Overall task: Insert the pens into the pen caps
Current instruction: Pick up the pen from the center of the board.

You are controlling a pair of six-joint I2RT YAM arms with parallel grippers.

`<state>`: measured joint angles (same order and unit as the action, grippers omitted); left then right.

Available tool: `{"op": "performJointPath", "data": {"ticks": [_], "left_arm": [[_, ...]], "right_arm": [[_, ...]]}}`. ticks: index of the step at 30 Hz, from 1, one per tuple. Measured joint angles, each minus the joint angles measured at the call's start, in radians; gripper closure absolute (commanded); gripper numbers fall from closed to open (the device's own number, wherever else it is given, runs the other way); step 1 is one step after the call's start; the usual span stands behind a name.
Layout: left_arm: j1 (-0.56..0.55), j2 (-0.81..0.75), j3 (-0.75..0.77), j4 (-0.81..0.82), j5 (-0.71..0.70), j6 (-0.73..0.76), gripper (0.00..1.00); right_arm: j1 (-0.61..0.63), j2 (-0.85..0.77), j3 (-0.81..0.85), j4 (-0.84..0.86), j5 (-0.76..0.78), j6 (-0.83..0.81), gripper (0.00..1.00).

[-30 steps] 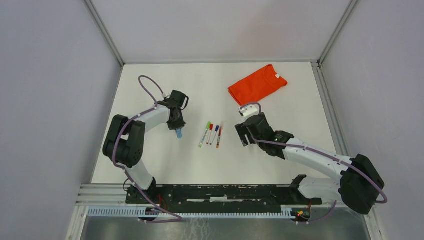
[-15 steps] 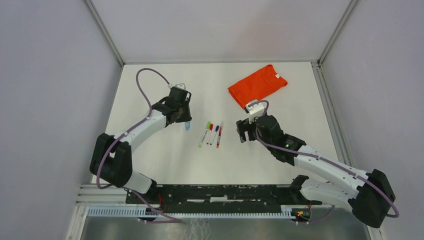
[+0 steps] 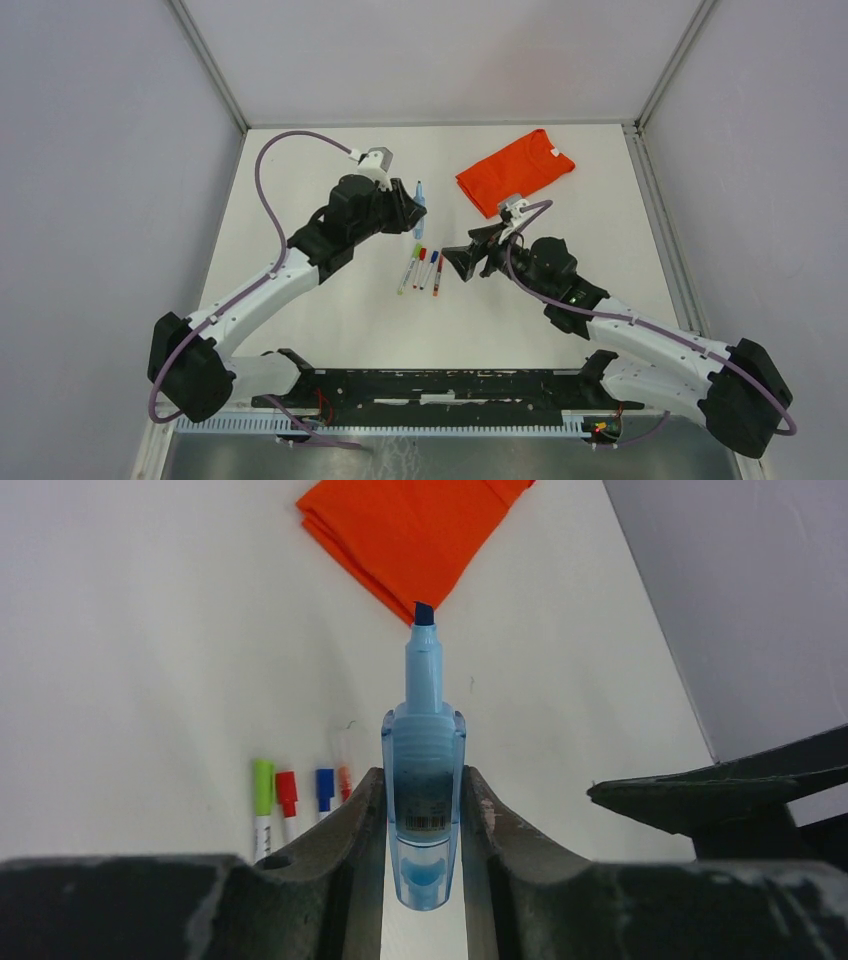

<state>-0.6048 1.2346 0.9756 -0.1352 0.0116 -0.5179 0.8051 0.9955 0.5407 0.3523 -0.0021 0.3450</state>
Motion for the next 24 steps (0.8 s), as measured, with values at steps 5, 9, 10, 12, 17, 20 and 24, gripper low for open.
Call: {"op": "performJointPath", "data": {"ticks": [5,9,10,12,17,20,24], "left_arm": [[-0.033,-0.005,-0.011,0.079,0.018,-0.047,0.79],[-0.049,-0.009,-0.011,0.122,0.028,-0.071,0.79],[-0.053,-0.01,-0.011,0.129,0.031,-0.076,0.79],[-0.063,-0.012,-0.011,0.142,0.041,-0.08,0.79],[-0.087,-0.012,-0.013,0.153,0.049,-0.09,0.79],[-0.098,-0.012,-0.016,0.154,0.05,-0.091,0.79],[-0.106,-0.012,-0.02,0.154,0.05,-0.092,0.79]], "right_arm": [[0.0,0.037,-0.022,0.155,-0.026,0.116,0.19],[0.0,0.09,-0.023,0.233,-0.026,0.192,0.22],[0.0,0.106,-0.022,0.247,-0.027,0.208,0.23],[0.0,0.136,-0.021,0.269,-0.029,0.23,0.25],[0.0,0.186,-0.015,0.299,-0.035,0.262,0.28],[0.0,0.204,0.003,0.311,-0.04,0.267,0.31],[0.0,0.219,0.029,0.325,-0.04,0.269,0.44]]}}
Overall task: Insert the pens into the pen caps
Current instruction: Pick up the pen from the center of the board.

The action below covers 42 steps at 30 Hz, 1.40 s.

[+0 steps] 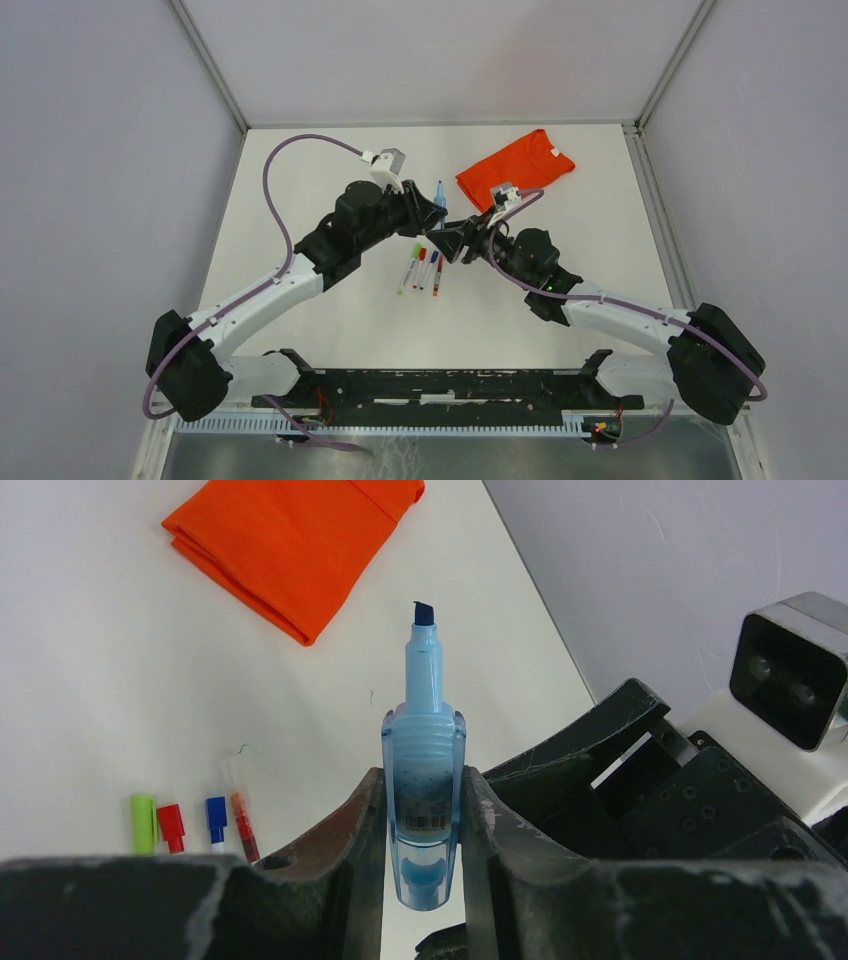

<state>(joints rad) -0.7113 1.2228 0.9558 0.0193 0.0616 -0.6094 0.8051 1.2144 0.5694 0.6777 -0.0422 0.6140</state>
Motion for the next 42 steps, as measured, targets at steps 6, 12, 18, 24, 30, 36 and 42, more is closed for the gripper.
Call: {"op": "performJointPath", "data": {"ticks": [6,12,18,24,30,36,42], "left_arm": [[-0.005,0.0,-0.002,0.001,-0.002,0.0,0.79],[-0.005,0.0,-0.002,0.005,-0.008,0.0,0.73],[-0.005,-0.013,-0.003,0.004,-0.025,0.0,0.55],[-0.005,-0.037,-0.003,0.003,-0.043,-0.001,0.47],[-0.005,-0.071,-0.003,-0.005,-0.061,0.0,0.49],[-0.005,-0.074,-0.003,-0.02,-0.071,0.002,0.57],[-0.005,-0.074,-0.003,-0.03,-0.093,0.01,0.56]], "right_arm": [[0.0,0.012,0.019,-0.002,0.003,0.0,0.6],[0.0,0.013,0.019,-0.016,0.013,-0.001,0.79],[-0.003,0.013,0.02,-0.021,0.024,0.0,0.98],[-0.013,0.013,0.02,-0.046,0.024,0.002,1.0],[-0.047,0.008,0.02,-0.076,0.024,0.002,1.0],[-0.069,-0.013,0.02,-0.082,0.006,0.002,1.0],[-0.072,-0.019,0.02,-0.082,-0.046,0.0,1.0]]}}
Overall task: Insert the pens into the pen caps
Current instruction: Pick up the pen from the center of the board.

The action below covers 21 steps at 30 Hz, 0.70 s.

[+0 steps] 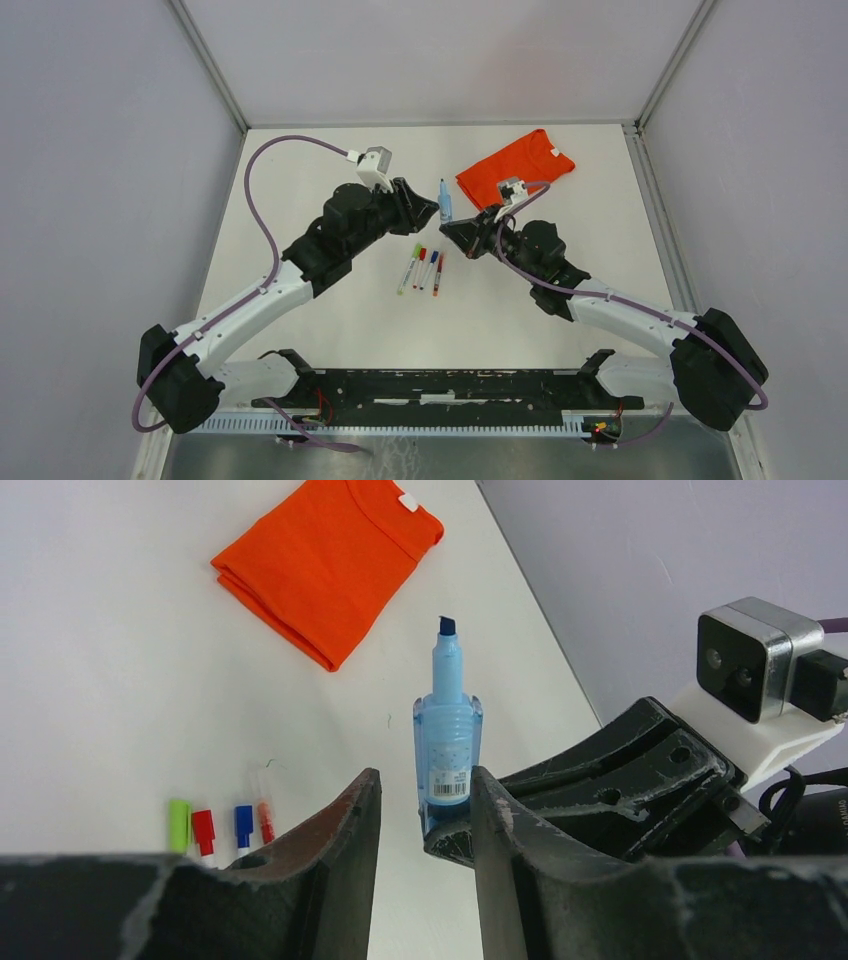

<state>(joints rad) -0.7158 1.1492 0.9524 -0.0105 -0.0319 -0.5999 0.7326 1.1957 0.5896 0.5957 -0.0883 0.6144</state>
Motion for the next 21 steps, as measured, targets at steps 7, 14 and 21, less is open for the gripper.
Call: {"op": "performJointPath", "data": {"ticks": [7,14,21], "left_arm": [[0.0,0.009,0.0,-0.002,-0.026,0.007,0.56],[0.0,0.011,0.0,-0.004,-0.072,0.007,0.56],[-0.002,0.011,0.0,-0.011,-0.109,0.007,0.56]], "right_arm": [[0.0,0.0,0.0,0.001,-0.07,-0.003,1.0],[-0.003,0.004,0.0,0.002,-0.122,-0.01,1.0],[-0.007,0.018,0.0,0.003,-0.166,-0.015,1.0]]}}
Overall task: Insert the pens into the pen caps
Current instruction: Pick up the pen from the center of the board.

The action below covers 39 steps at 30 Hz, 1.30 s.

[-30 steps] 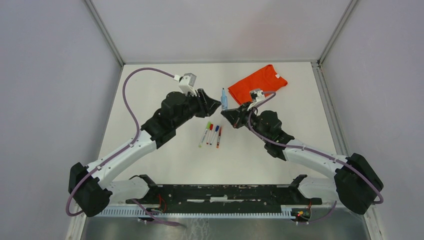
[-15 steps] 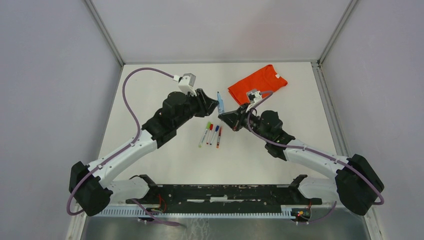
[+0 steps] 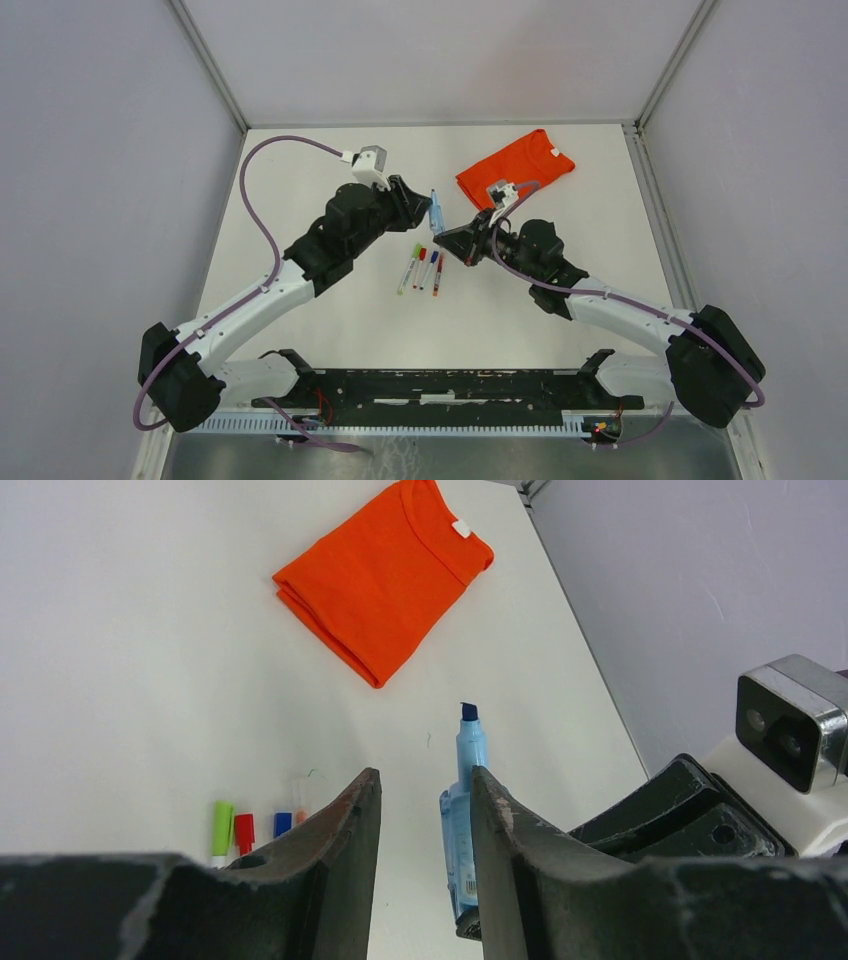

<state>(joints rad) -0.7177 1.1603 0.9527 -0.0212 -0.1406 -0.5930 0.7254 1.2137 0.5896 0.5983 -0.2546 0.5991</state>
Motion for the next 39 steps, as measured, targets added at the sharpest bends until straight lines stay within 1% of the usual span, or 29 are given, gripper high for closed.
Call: {"op": "performJointPath", "data": {"ticks": [13,28,39], "left_arm": [[-0.003,0.04,0.024,0.001,-0.005,0.0,0.56],[-0.003,0.073,0.032,0.01,0.013,0.0,0.56],[0.001,0.125,0.045,0.032,0.022,0.003,0.54]], "right_arm": [[0.0,0.007,0.0,0.001,-0.065,-0.021,1.0],[0.0,0.007,-0.003,-0.001,-0.076,-0.032,1.0],[-0.001,0.006,-0.029,0.055,-0.164,-0.028,1.0]]}}
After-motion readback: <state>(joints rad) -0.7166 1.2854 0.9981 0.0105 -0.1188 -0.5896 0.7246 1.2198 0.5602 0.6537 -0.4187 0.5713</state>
